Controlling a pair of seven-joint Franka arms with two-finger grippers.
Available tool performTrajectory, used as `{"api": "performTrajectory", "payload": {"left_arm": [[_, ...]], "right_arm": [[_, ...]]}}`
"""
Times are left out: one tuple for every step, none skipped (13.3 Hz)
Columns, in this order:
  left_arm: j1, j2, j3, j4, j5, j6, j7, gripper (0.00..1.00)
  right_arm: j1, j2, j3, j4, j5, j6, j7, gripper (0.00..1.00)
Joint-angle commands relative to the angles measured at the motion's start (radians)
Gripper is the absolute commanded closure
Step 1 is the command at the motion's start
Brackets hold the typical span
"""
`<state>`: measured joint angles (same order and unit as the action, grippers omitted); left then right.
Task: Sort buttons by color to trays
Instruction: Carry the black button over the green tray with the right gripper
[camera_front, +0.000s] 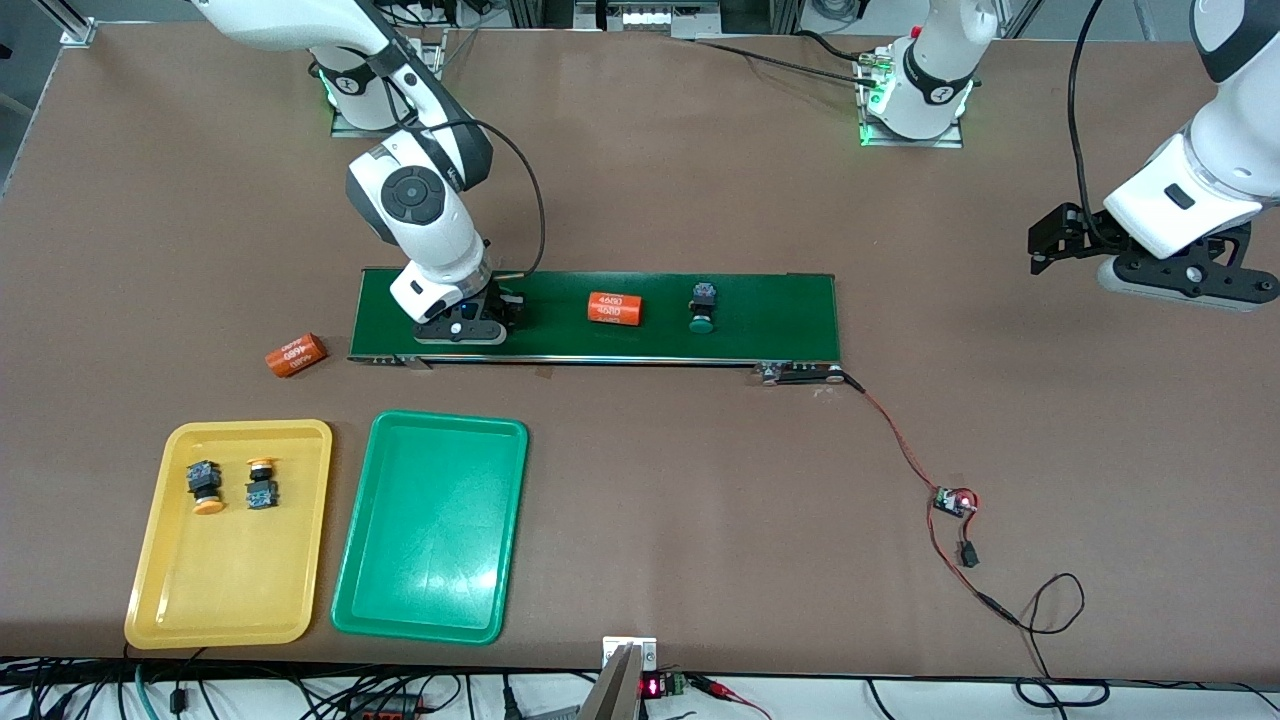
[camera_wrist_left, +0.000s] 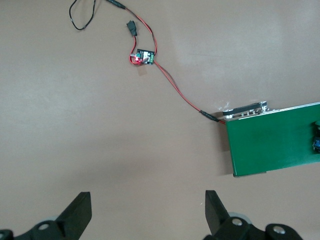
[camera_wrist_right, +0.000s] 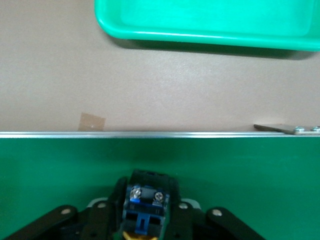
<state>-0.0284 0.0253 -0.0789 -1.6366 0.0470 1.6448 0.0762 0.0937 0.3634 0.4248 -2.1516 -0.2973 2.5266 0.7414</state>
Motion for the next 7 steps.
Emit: {"api": "performTrajectory", "payload": {"left_arm": [[-0.005,0.018,-0.010,0.037,0.019,-0.014,-0.026,0.00],[-0.005,0.019,-0.010,0.037,0.017,-0.014,-0.026,0.00],[-0.005,0.019,-0.010,0.037,0.017,-0.013,-0.026,0.00],[-0.008,0.019,-0.012,0.037,0.016,-0.010,-0.026,0.00],[-0.008,0.022,-0.012,0.041,0.013,0.000,-0.027,0.00],[-0.010,0.024,-0.012,0.041,0.014,0.015,-0.027,0.00],[-0.008,0.030,-0.012,0.043,0.016,0.030,-0.027,0.00]], "right_arm": [[-0.008,0.003,-0.004,0.004,-0.019,0.009,0.000,0.88],[-0.008,-0.001,-0.007,0.012,-0.017,0.009,-0.013,0.88],[-0.012,-0.010,-0.023,0.041,-0.017,-0.015,-0.020,0.88],[-0.017,-0.020,-0.026,0.094,-0.017,-0.081,-0.042,0.88],[-0.022,-0.017,-0.026,0.166,-0.010,-0.156,-0.087,0.88],[-0.031,-0.008,-0.029,0.229,-0.010,-0.201,-0.130,0.88],[-0.037,0.012,-0.052,0.292,-0.010,-0.218,-0.179,0.88]]}}
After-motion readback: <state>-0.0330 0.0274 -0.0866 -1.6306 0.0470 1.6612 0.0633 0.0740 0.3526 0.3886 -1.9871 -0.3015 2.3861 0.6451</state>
